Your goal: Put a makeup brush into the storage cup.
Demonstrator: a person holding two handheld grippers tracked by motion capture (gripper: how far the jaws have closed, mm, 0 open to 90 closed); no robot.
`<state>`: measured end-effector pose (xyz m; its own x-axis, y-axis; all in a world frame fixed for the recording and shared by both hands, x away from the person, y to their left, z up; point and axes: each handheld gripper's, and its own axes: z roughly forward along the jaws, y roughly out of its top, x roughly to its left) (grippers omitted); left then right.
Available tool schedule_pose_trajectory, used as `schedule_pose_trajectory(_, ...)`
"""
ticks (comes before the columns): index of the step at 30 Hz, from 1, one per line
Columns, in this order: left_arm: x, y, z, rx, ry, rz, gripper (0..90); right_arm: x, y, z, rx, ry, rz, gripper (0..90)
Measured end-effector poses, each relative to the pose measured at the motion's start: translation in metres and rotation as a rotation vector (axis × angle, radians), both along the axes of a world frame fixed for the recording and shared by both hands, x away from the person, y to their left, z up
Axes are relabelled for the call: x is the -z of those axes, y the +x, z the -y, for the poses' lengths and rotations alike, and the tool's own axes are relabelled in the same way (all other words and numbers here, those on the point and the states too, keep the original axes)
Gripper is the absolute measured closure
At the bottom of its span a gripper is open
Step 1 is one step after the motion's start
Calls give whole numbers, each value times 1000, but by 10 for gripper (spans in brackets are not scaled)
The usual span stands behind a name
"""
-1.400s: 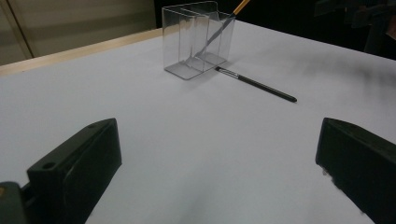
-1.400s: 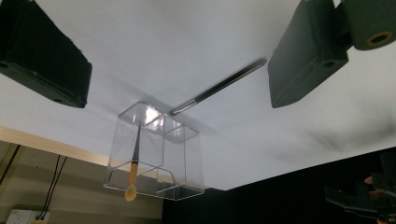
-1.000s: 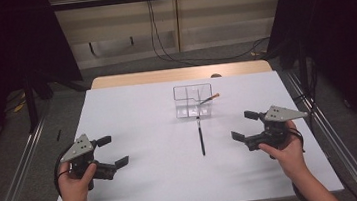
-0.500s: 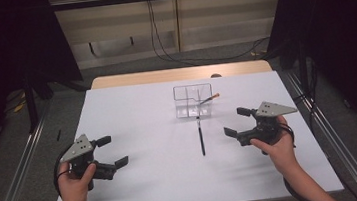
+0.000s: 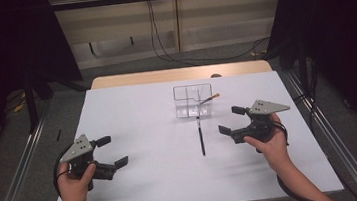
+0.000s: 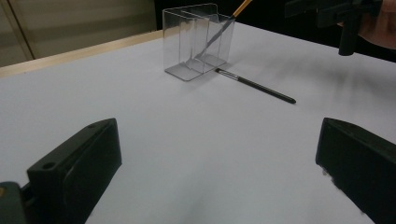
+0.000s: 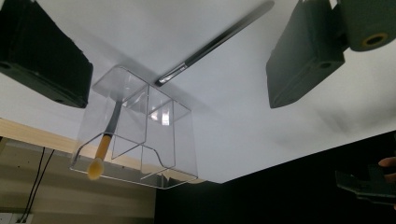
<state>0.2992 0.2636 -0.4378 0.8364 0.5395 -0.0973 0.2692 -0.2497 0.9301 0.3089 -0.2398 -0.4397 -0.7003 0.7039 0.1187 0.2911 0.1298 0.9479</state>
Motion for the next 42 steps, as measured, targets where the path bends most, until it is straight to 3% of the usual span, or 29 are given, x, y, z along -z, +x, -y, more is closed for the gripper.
schedule_pose_trajectory(42,1,-1,1,15,-5,-2,3,7,23,-40,-30,-24,-39,66)
